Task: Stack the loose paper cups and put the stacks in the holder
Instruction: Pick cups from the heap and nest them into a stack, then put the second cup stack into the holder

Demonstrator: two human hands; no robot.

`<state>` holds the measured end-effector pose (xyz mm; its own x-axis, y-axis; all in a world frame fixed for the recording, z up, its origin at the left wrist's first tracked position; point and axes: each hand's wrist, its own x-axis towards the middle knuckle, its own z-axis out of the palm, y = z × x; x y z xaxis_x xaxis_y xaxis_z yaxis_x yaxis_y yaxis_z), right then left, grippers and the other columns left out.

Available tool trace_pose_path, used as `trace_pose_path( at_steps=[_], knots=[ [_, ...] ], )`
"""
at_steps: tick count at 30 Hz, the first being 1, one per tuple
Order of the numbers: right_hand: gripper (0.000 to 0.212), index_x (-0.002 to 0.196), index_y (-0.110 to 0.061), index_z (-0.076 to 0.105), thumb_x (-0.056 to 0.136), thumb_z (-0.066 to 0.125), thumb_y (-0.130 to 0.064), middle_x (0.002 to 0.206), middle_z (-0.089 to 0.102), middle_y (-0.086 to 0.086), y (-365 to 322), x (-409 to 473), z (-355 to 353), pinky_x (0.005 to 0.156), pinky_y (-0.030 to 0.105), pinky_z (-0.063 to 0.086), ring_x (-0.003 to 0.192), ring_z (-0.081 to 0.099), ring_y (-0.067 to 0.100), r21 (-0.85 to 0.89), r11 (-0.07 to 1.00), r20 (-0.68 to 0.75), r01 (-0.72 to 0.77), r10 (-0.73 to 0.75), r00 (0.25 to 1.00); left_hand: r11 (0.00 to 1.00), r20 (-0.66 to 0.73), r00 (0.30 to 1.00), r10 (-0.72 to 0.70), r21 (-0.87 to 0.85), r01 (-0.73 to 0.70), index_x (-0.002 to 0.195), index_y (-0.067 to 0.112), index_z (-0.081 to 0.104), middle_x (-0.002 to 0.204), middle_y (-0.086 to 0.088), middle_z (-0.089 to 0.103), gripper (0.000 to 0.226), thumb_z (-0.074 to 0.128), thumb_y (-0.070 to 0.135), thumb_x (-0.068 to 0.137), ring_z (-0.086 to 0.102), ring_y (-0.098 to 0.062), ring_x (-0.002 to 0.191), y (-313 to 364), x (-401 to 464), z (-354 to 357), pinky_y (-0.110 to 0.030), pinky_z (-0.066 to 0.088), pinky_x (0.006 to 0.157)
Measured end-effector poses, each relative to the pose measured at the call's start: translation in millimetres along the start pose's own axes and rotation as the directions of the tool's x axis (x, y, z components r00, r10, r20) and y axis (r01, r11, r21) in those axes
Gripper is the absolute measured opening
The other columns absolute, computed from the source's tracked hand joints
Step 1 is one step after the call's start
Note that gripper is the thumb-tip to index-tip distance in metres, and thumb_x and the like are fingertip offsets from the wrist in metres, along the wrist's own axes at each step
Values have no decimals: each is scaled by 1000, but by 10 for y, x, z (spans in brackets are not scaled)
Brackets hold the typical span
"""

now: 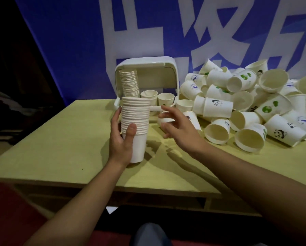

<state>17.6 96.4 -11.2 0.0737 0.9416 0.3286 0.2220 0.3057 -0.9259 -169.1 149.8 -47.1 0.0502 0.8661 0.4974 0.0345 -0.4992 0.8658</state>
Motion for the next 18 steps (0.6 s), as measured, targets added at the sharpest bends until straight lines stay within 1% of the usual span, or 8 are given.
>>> trace_pose_path(
  at_steps=[2,4,6,8,11,12,14,18],
  knots=[
    [29,124,-18,61,97,58,-10,106,67,2,123,19,64,69,32,58,84,63,19,120,984,39,-135,131,991,1000,-68,998,-12,-10,11,147,41,31,126,18,62,94,57,87,70,66,-3,109,0,105,-53,-25,57,83],
    [20,114,-12,67,97,58,-7,88,67,8,267,2,101,62,34,55,72,60,21,160,960,99,-230,217,971,1000,-103,995,-6,16,7,148,39,30,129,11,62,86,56,79,76,67,-8,107,22,220,-59,-35,60,84],
    [19,110,-12,67,97,55,-5,81,63,10,389,-19,128,57,34,51,65,56,21,140,960,94,-242,231,969,998,-123,992,11,55,-4,147,38,30,125,12,61,78,53,72,80,67,-6,103,38,360,-25,-39,61,83],
    [23,111,-12,65,97,50,-2,78,62,8,444,-25,143,54,35,45,60,52,19,187,953,41,-238,235,971,997,-132,991,22,72,-12,149,35,28,120,17,61,84,55,72,79,67,-5,100,62,522,34,-38,61,83],
    [24,108,-13,65,96,49,0,73,60,5,475,-23,129,55,35,42,57,49,17,206,951,27,-229,228,973,996,-111,993,41,81,-32,153,34,20,134,6,58,95,63,74,78,64,-11,110,97,799,164,-37,58,88],
    [24,107,-13,65,96,48,0,72,59,5,491,-12,118,54,34,40,58,48,17,237,941,30,-240,240,970,995,-103,993,48,86,-39,154,33,19,139,3,55,94,68,67,81,62,-12,114,111,898,218,-37,56,91],
    [24,108,-13,65,97,47,-1,71,58,3,514,17,94,52,33,38,57,47,16,298,918,29,-260,264,964,995,-103,993,56,89,-47,154,32,18,139,5,53,93,76,51,84,60,-13,117,126,1115,328,-38,53,95],
    [22,114,-10,62,98,48,-3,67,57,0,549,64,83,50,31,36,56,46,15,336,899,64,-282,277,959,993,-148,988,48,110,-32,153,29,25,141,8,51,95,84,37,79,55,-10,120,115,1509,526,-30,46,95]
  ],
)
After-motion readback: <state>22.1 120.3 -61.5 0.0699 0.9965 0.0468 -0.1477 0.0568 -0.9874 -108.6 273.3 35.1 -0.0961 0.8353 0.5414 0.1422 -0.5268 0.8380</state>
